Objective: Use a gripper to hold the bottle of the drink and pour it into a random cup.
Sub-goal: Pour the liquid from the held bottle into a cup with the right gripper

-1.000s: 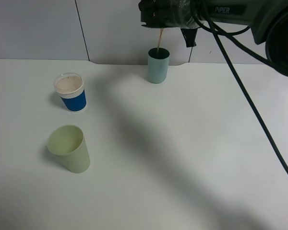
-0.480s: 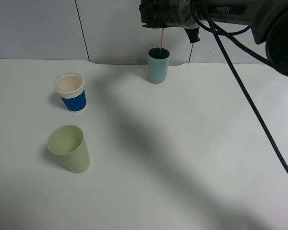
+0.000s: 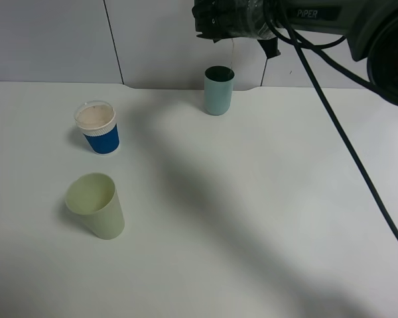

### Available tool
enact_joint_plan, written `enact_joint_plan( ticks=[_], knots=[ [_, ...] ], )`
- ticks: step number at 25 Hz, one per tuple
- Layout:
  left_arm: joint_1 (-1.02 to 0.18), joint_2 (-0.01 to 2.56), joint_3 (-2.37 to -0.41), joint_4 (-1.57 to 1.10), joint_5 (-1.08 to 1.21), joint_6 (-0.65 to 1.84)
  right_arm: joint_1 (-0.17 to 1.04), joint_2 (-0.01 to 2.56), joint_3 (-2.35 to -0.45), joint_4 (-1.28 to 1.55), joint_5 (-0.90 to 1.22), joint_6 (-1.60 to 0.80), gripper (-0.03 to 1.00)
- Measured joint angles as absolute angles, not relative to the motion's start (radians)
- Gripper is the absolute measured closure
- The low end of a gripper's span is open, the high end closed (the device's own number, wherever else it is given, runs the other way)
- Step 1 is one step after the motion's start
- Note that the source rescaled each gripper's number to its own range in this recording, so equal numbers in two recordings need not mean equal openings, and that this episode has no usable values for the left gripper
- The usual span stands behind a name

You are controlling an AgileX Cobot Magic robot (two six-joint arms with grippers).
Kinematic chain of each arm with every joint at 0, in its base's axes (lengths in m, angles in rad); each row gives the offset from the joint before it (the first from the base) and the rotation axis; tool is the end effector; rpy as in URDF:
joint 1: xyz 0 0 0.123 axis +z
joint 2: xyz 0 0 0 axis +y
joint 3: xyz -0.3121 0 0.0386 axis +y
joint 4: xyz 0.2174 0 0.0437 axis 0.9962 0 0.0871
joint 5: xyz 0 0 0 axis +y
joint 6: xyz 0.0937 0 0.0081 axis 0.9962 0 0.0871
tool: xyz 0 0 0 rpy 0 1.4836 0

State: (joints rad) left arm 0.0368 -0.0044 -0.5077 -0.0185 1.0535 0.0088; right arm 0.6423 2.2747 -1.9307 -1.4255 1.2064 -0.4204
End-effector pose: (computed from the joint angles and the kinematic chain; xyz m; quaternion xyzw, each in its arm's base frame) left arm -0.0596 -0.0037 0.2635 -0.0115 0.8480 0.0028 0.5298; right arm 0.4364 0.2178 0.2830 -0.5551 0.5500 -0.6143 0.1094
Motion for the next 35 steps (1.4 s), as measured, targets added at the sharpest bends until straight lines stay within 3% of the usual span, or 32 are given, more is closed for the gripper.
enact_joint_plan(
  ticks=[12,27,35],
  knots=[
    [0.037,-0.004,-0.508,-0.019,1.053,0.009,0.642,2.274,-1.931,-1.463,1.207,-0.383,0.97],
    [0.037,-0.004,-0.508,-0.019,1.053,0.009,0.642,2.273,-1.931,-1.335,1.176,0.523,0.97],
    [0.037,-0.004,-0.508,-0.019,1.053,0.009,0.649,2.212,-1.931,-1.150,1.201,0.631,0.97]
  ],
)
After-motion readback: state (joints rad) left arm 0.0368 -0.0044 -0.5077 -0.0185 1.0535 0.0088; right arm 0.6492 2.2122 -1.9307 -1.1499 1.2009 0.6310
